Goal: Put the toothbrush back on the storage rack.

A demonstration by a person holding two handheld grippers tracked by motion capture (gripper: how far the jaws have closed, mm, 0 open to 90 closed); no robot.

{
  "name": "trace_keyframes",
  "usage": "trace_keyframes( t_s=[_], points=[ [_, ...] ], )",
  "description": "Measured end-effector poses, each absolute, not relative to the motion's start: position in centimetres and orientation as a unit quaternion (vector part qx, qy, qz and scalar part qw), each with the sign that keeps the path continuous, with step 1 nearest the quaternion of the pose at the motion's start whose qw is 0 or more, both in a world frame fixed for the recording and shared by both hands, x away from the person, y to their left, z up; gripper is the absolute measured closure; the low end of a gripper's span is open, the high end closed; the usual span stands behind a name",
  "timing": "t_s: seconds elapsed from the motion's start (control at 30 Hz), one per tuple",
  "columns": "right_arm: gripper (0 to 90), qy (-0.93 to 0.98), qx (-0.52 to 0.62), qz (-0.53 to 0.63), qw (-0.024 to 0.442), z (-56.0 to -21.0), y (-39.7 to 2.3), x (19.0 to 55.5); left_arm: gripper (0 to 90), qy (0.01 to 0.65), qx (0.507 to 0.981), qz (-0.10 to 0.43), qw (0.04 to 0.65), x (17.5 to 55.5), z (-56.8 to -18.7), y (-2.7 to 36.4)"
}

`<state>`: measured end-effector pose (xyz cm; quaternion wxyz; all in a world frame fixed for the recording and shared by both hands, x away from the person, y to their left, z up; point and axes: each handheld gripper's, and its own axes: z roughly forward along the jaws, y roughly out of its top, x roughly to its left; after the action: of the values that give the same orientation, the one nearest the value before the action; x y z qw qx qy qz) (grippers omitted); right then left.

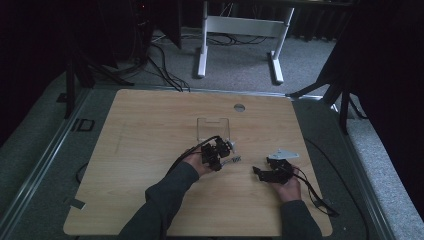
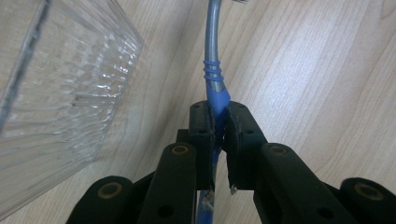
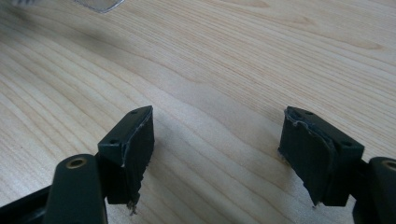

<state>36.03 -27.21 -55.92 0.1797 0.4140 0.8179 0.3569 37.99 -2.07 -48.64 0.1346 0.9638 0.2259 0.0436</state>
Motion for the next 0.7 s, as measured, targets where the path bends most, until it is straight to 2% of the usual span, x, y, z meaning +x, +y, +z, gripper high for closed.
trace_keyframes(
  t_s=[0.7],
  points=[
    [25.6,0.818,0.413,0.357,0.181,-55.9,-27.2,36.0,82.0,0.238,0.954,0.053,0.174,38.1,-47.0,-1.3]
  ],
)
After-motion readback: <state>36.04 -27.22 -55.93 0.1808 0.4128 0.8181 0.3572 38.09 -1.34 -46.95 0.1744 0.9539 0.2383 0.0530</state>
